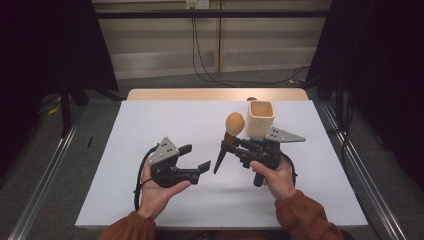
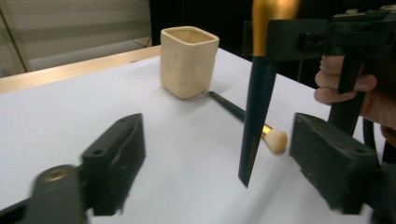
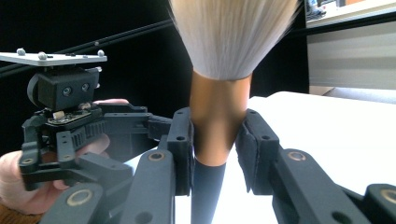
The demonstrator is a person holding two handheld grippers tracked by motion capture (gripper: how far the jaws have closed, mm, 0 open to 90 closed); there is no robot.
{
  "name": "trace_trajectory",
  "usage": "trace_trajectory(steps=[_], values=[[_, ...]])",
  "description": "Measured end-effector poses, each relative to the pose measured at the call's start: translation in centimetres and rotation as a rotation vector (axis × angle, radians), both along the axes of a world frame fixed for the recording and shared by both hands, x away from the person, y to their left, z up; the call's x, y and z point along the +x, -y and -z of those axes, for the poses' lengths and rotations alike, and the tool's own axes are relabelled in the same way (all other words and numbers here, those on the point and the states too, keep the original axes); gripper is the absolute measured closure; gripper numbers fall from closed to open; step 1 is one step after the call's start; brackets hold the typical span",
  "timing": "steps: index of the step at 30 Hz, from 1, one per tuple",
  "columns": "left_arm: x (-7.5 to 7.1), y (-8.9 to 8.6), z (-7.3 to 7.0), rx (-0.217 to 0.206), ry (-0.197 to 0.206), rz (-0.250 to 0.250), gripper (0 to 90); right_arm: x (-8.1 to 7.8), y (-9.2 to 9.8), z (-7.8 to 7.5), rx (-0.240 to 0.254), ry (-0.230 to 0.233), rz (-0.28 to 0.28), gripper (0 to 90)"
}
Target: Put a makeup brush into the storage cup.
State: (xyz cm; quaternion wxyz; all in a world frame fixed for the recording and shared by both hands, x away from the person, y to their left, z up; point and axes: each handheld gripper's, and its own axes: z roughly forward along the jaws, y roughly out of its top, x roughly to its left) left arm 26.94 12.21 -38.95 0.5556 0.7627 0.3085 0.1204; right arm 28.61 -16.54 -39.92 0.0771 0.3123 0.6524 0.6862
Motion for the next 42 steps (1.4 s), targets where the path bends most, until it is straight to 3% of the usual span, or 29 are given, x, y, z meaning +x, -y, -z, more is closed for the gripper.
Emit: trace_trajectory(steps=[7,9,15,22,24,32,38,42], values=[[0.4,-1.2,0.1,-0.017,-0.023,-0.029,7.5,0.2,0.8,0.0,-0.017,0.011,0.025,69.1],[0.4,-1.5,0.1,-0.010,-0.006,-0.017,4.5,0.3,0.9,0.1,-0.023,0.014,0.031,69.2],[0.6,-3.0,0.5,-0.049,-0.011,0.006,3.8,0.5,1.4,0.1,-0.027,0.013,0.048,69.2],[0.7,-4.0,0.7,-0.015,0.005,-0.050,3.3,0.8,2.2,0.2,-0.033,0.013,0.072,69.2],[0.6,-4.3,0.8,-0.023,0.010,-0.083,1.1,0.8,2.4,0.1,-0.039,0.013,0.074,69.2],[0.2,-6.0,1.0,0.007,0.022,-0.131,2.1,1.3,3.5,-0.3,-0.055,0.023,0.110,69.2],[0.1,-7.1,1.4,0.031,0.058,-0.174,2.9,2.0,4.2,-0.8,-0.078,0.034,0.134,69.2],[0.1,-7.5,1.5,-0.001,0.042,-0.189,3.1,2.3,4.9,-1.0,-0.083,0.039,0.156,69.2]])
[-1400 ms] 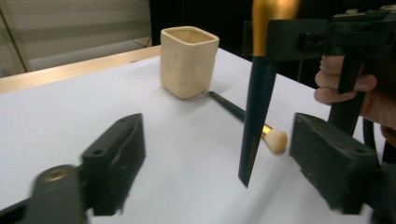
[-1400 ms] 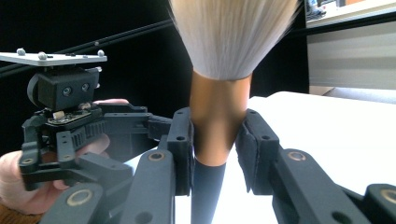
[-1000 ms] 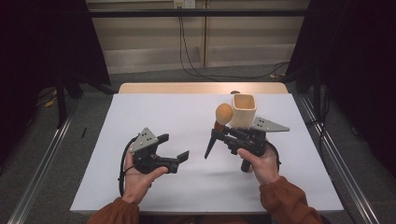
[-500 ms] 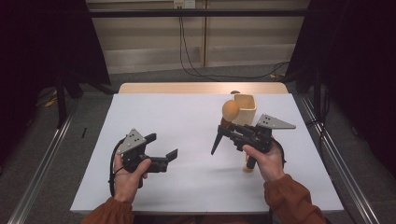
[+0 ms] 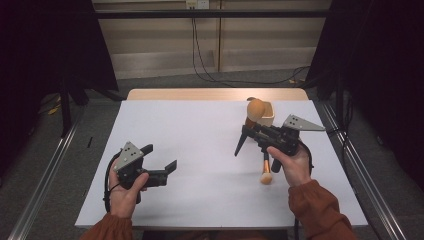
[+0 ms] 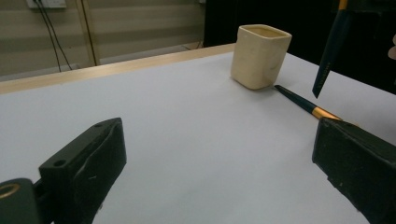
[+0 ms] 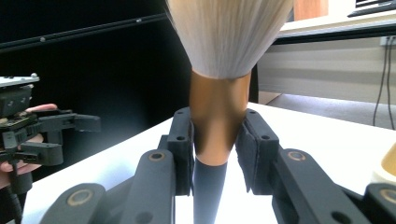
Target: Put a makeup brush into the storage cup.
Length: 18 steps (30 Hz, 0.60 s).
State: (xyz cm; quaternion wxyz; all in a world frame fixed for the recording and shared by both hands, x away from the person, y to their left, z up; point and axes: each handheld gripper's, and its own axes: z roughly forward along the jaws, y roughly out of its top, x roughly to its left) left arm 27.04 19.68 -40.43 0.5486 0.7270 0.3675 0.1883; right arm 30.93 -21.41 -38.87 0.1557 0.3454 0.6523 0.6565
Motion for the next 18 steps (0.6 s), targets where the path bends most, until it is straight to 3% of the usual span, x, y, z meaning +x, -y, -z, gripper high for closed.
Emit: trace_trajectory(steps=[9,18], values=[[-0.2,-0.7,0.4,0.017,-0.005,-0.025,4.7,0.5,1.5,-0.9,-0.014,0.016,0.044,69.2],[-1.2,-2.3,-0.1,-0.001,0.000,-0.063,5.1,1.6,3.2,-2.1,-0.044,0.026,0.100,69.3]])
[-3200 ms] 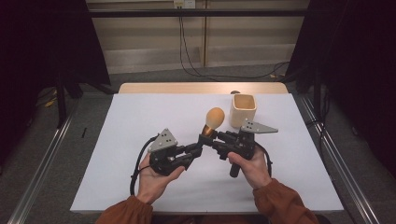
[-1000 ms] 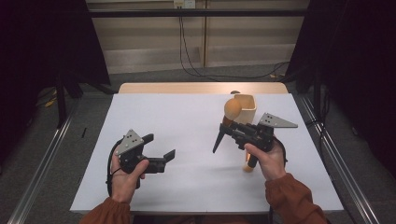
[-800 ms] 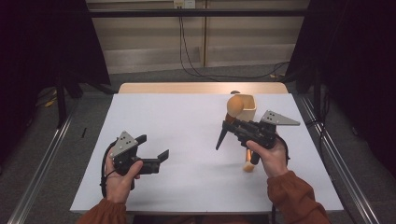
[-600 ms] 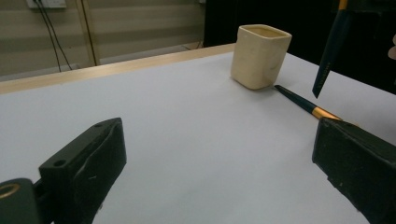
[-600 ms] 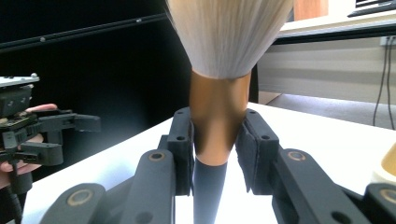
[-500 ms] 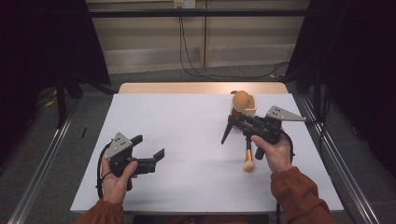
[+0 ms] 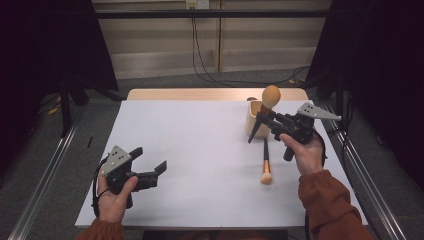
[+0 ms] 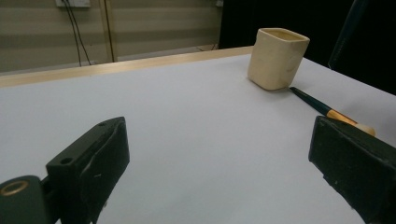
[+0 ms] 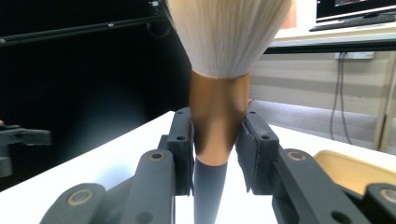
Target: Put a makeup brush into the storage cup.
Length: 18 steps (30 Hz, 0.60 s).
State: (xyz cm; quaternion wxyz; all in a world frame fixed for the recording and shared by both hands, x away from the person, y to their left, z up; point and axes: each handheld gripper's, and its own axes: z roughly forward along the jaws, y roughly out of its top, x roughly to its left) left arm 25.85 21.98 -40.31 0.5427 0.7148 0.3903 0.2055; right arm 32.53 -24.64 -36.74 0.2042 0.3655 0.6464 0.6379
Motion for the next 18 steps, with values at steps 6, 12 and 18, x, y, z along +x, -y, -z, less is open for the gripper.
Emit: trace_trajectory(steps=[6,12,18], values=[[-0.2,-1.1,0.9,-0.005,0.015,-0.038,5.3,0.8,0.7,-0.9,-0.015,0.012,0.030,69.3],[-0.8,-2.8,1.3,0.021,0.023,-0.055,5.6,1.7,1.5,-1.4,-0.037,0.017,0.061,69.3],[-0.9,-3.9,2.3,-0.016,0.022,-0.072,5.9,2.4,2.3,-1.7,-0.029,0.019,0.098,69.3]])
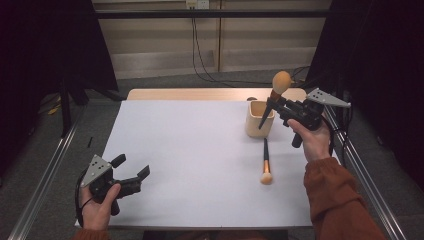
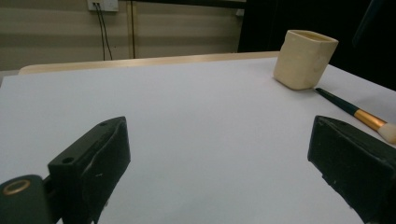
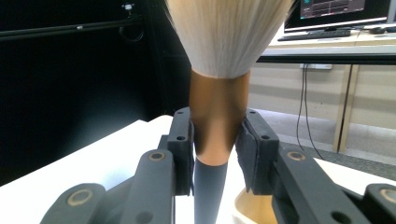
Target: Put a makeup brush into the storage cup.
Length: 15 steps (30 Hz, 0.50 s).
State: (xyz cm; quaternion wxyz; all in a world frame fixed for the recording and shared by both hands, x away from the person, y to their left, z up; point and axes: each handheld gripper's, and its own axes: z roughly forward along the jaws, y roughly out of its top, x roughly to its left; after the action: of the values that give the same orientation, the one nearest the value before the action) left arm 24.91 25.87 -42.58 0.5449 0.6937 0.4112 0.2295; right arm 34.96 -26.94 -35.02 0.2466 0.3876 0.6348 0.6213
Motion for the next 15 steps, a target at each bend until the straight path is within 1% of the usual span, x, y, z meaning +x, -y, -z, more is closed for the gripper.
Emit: trace_trajectory(steps=[2,3,4,7,9,11,13,15], values=[[-0.1,0.1,-0.1,0.012,0.018,0.010,5.9,0.3,0.2,-0.2,-0.007,0.008,0.008,69.3],[-0.1,0.1,-0.1,0.009,0.022,0.016,5.9,0.4,0.3,-0.4,-0.008,0.010,0.011,69.3],[-0.1,0.1,-0.1,-0.004,0.025,0.022,5.7,0.6,0.4,-0.5,-0.008,0.013,0.015,69.3],[-0.3,0.0,0.1,-0.014,0.017,0.011,4.5,0.8,0.5,-0.8,-0.017,0.019,0.028,69.3],[-0.3,-0.1,0.1,-0.006,0.016,0.011,4.5,1.0,0.6,-1.0,-0.017,0.021,0.032,69.2],[-0.4,-0.1,0.1,-0.018,0.029,0.018,3.9,1.2,0.8,-1.2,-0.015,0.023,0.038,69.2],[-0.5,-0.2,0.1,-0.015,0.038,0.025,3.7,1.4,0.9,-1.3,-0.011,0.023,0.044,69.3],[-0.5,-0.1,0.2,-0.007,0.038,0.024,3.8,1.6,1.1,-1.4,-0.011,0.025,0.049,69.3]])
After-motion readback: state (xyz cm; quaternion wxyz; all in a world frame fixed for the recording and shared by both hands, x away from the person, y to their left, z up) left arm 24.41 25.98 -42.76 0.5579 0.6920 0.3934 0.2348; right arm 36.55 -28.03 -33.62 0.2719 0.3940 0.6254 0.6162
